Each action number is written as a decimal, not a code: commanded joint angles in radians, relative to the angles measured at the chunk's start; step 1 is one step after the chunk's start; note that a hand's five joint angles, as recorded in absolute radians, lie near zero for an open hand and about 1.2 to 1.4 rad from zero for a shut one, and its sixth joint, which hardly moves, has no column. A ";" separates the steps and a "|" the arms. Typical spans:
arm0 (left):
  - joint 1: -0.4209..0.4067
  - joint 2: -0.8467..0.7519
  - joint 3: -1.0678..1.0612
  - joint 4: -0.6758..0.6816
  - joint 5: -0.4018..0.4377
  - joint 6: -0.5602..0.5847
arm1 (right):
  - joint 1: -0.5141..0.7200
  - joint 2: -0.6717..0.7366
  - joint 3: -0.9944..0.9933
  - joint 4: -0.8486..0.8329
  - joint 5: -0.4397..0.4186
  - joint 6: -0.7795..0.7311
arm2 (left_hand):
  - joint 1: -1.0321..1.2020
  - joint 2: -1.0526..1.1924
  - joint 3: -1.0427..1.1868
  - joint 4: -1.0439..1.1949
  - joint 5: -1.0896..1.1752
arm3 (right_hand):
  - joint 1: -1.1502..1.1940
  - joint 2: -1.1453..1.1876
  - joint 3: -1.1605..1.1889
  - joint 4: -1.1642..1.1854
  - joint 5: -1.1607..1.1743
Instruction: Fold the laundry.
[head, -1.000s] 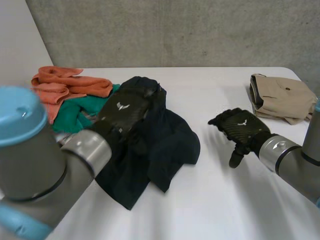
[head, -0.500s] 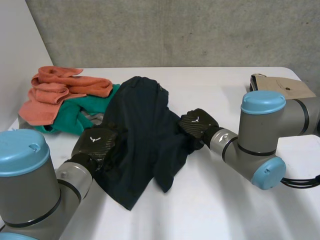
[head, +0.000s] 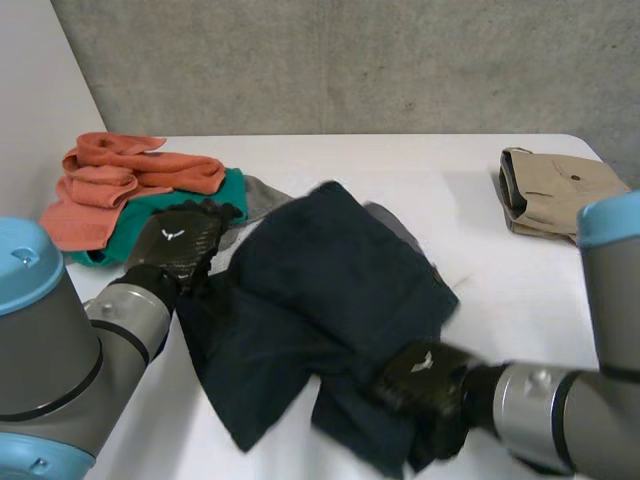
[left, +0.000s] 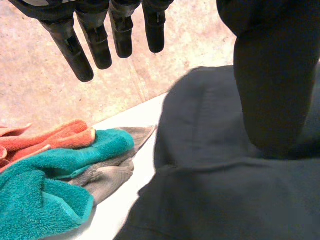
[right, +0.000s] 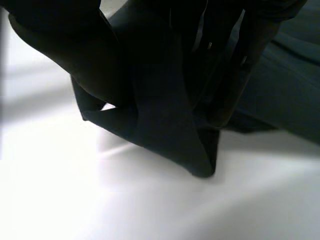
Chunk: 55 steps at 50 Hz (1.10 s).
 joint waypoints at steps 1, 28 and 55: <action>0.016 0.005 0.005 0.000 -0.002 0.001 | 0.084 -0.024 0.008 -0.064 -0.115 0.198 | 0.015 0.003 0.001 0.009 0.013 | 0.111 0.054 0.042 0.031 0.045; 0.147 -0.156 0.088 -0.038 0.068 0.011 | 0.009 0.123 -0.493 -0.089 0.121 -0.178 | 0.033 0.020 0.019 0.026 0.031 | -0.939 -0.996 -1.008 -1.019 -1.005; 0.142 -0.422 0.314 -0.133 0.098 0.014 | 0.038 0.812 -0.991 -0.552 0.139 -0.167 | 1.157 1.144 1.143 1.150 1.155 | -0.112 -0.169 -0.181 -0.192 -0.178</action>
